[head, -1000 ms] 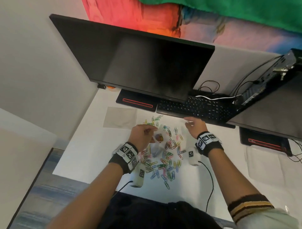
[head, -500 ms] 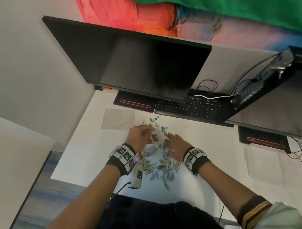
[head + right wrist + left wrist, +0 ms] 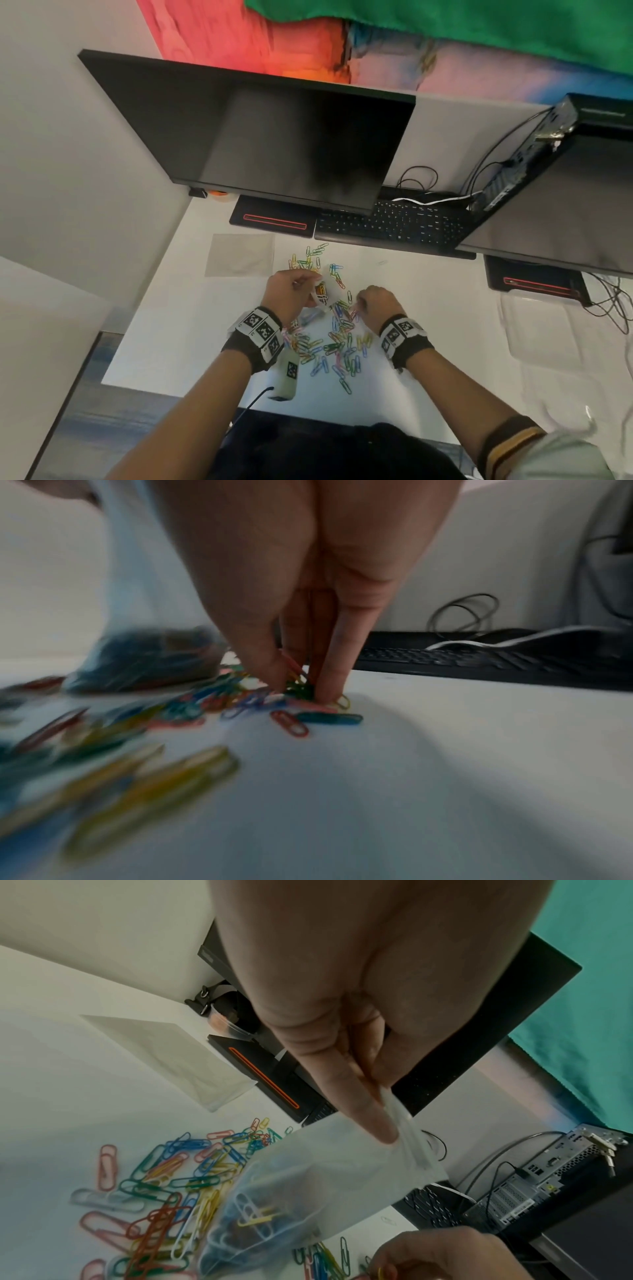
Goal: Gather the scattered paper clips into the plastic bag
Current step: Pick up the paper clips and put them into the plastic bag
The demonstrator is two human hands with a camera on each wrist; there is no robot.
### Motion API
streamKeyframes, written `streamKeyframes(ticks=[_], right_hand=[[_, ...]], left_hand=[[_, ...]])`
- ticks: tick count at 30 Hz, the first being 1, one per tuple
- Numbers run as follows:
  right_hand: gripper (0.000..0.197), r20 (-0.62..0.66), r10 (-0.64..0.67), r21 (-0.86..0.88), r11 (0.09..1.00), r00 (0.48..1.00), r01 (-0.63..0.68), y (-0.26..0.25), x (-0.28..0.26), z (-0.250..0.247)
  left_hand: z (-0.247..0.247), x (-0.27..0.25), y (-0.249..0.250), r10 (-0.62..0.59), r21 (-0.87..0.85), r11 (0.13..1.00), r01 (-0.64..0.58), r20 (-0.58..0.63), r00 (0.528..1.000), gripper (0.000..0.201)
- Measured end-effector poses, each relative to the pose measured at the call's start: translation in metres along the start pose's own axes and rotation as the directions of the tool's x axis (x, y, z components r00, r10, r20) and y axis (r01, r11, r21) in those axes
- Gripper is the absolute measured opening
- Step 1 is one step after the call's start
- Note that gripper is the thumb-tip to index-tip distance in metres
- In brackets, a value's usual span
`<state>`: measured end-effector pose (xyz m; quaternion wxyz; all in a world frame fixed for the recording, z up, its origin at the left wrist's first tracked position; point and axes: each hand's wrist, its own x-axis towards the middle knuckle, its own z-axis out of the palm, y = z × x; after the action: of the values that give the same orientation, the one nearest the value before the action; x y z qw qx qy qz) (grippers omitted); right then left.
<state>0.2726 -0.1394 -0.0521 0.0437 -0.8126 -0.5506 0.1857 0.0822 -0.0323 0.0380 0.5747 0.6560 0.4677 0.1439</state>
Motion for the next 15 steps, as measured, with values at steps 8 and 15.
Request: streamKeyframes(ticks=[8, 15], right_hand=[[0.028, 0.441, 0.287, 0.868, 0.106, 0.85, -0.486, 0.011, 0.013, -0.041], [0.019, 0.37, -0.002, 0.907, -0.215, 0.929, -0.362, -0.043, -0.002, -0.084]], left_hand=[[-0.001, 0.001, 0.001, -0.009, 0.027, 1.0, 0.009, -0.012, 1.0, 0.021], [0.002, 0.004, 0.008, 0.02, 0.069, 0.997, -0.019, -0.002, 1.0, 0.02]])
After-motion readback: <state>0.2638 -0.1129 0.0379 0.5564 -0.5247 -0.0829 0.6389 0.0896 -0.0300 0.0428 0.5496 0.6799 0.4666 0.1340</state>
